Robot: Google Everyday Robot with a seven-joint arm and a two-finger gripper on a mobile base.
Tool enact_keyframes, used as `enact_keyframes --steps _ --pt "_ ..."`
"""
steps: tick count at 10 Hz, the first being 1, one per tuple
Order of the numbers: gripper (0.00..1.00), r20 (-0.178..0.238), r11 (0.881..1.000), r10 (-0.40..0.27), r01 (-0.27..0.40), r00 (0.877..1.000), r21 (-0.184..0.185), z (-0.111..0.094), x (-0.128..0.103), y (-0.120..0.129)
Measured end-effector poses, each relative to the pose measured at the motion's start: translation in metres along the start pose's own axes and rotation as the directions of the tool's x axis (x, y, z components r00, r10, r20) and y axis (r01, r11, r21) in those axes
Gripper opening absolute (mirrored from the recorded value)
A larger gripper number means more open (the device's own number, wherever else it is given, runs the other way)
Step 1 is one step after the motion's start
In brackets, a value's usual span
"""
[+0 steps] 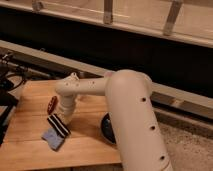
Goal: Push the eraser across the table
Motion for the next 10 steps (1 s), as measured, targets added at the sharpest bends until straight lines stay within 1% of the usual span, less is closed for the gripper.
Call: enact_keyframes --steps 10 --pt "0.0 -0.039 0.999 -0.039 0.039 0.998 0.013 -0.0015 -0.0087 0.0061"
